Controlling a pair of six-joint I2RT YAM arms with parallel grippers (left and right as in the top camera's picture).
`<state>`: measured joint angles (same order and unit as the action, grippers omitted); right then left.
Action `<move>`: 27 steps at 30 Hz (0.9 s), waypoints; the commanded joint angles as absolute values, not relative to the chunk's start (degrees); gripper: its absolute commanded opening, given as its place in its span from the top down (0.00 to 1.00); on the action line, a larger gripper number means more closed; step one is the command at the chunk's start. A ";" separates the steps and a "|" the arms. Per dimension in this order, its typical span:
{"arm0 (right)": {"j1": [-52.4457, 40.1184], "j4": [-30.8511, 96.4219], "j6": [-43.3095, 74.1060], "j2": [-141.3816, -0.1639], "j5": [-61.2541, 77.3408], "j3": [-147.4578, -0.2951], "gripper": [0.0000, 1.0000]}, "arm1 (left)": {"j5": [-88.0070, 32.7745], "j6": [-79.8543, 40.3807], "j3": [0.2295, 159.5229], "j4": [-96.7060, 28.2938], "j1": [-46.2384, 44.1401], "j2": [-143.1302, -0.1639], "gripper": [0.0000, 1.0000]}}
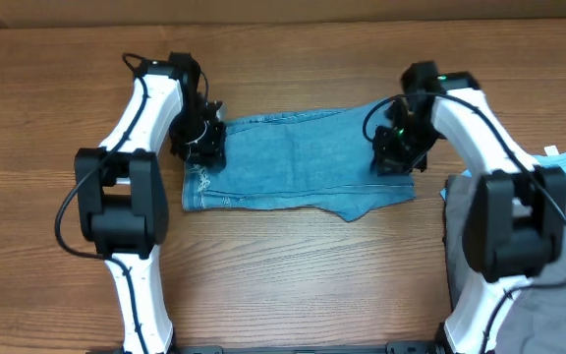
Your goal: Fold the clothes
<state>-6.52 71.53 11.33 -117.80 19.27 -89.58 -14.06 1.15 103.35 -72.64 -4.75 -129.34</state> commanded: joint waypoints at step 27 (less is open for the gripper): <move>-5.89 60.69 6.26 -104.77 21.41 -79.83 0.67 | -11.57 -1.58 103.28 -73.56 5.61 -120.36 0.04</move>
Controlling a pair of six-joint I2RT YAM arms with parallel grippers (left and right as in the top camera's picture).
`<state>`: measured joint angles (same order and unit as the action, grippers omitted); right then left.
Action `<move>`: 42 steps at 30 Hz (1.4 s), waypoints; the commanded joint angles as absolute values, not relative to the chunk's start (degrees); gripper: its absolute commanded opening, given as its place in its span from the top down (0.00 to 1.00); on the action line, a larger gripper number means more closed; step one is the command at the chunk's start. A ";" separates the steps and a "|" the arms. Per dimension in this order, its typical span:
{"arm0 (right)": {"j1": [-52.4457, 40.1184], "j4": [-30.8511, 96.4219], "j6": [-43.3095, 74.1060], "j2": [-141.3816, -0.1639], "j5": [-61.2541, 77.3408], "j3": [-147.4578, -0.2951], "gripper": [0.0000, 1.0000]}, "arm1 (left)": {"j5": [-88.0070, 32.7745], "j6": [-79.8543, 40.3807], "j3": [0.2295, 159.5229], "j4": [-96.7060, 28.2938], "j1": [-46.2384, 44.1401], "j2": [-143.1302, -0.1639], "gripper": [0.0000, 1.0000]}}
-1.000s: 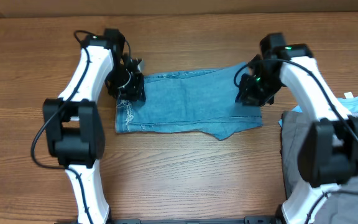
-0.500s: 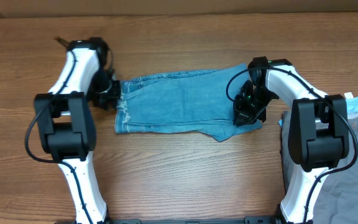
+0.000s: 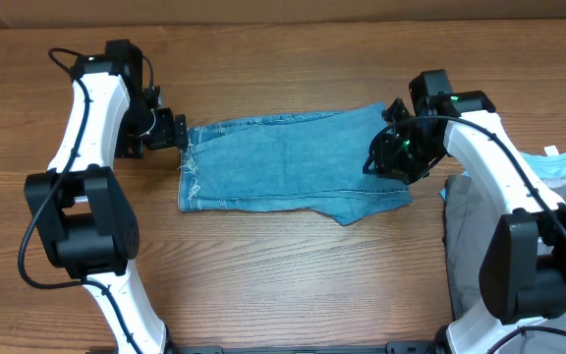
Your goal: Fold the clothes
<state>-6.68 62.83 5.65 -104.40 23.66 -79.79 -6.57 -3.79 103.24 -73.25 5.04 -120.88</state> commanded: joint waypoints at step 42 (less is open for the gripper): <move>-5.13 52.95 15.05 -124.86 5.21 -79.77 0.73 | -29.74 15.99 104.07 -80.55 19.75 -119.70 0.00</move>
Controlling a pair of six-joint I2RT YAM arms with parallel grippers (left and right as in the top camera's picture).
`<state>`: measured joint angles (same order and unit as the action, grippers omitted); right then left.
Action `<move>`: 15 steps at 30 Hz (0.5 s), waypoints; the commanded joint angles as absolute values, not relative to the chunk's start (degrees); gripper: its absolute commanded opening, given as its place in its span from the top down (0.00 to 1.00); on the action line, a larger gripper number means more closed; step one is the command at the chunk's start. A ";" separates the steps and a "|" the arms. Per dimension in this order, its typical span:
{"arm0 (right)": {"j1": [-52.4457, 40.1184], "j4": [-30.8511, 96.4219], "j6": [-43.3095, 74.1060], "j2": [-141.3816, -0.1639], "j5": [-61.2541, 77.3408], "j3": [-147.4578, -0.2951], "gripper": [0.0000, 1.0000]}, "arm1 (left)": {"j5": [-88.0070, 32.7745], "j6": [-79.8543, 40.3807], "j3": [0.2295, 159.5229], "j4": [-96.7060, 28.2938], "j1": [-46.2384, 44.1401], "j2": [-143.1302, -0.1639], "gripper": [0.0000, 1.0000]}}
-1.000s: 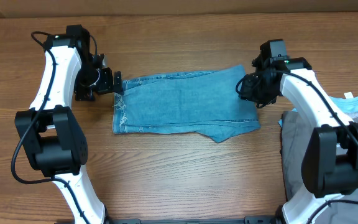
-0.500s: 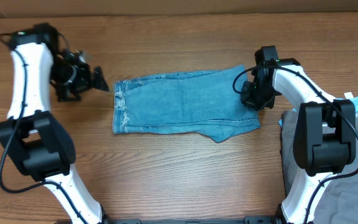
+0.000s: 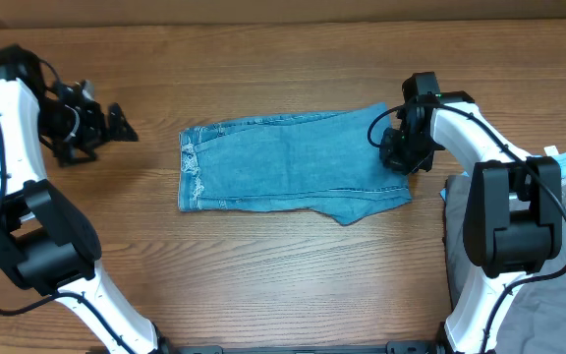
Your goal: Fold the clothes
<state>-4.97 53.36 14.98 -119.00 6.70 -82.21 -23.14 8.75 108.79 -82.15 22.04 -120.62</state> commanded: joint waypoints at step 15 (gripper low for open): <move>-5.13 52.99 15.05 -124.86 5.45 -79.77 0.67 | -23.70 16.47 83.15 -59.11 8.01 -119.70 0.00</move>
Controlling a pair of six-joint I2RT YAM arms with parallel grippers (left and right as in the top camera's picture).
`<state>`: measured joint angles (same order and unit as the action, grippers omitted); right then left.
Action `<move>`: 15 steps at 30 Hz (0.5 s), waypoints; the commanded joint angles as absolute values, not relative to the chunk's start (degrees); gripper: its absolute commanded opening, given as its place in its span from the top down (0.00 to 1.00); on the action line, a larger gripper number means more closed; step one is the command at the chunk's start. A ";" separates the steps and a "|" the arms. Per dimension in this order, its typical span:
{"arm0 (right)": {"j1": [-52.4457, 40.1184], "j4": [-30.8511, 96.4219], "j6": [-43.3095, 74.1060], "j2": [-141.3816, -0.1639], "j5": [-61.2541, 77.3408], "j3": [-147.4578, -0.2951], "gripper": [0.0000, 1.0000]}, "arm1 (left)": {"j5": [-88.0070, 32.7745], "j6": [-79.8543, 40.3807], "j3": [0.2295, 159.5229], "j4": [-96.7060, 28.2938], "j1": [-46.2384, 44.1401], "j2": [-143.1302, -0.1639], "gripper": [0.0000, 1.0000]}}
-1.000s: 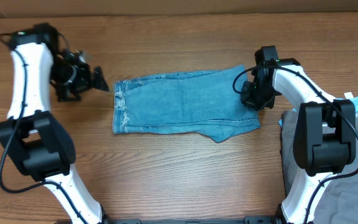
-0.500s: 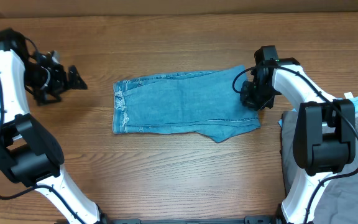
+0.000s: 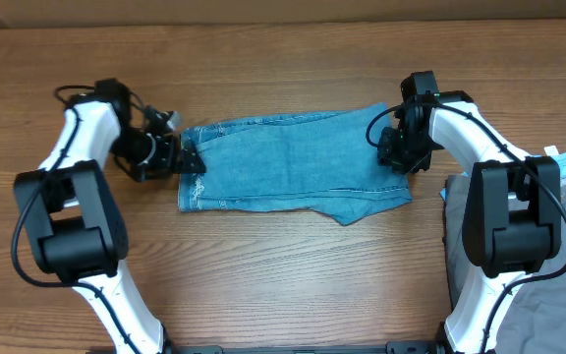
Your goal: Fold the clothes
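Blue denim shorts (image 3: 283, 162) lie flat across the middle of the wooden table, waistband to the left and leg ends to the right. My left gripper (image 3: 189, 158) is low at the waistband's left edge, its fingers spread and touching the cloth's border. My right gripper (image 3: 401, 155) hangs over the right end of the denim, by the upper leg opening. From overhead its fingers are hidden under the wrist, so their state does not show.
A grey garment (image 3: 519, 285) and a light blue one lie piled at the table's right edge, close to my right arm. A cardboard wall (image 3: 263, 10) runs along the back.
My left gripper was far out at the table's left side, away from the denim; now it is back at the waistband's left edge. The right gripper and the denim have hardly changed.
Both grippers first sat on the two ends of the denim. Then the left one stood just off the waistband, with the right one still at the leg end. Later the left arm was far out left, and now it is at the waistband again.
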<state>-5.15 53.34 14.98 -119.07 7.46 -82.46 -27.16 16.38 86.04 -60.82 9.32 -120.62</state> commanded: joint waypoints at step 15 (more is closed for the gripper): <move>-5.13 54.11 15.05 -124.86 5.65 -79.77 0.68 | -25.23 6.37 72.10 -48.31 4.12 -119.68 0.66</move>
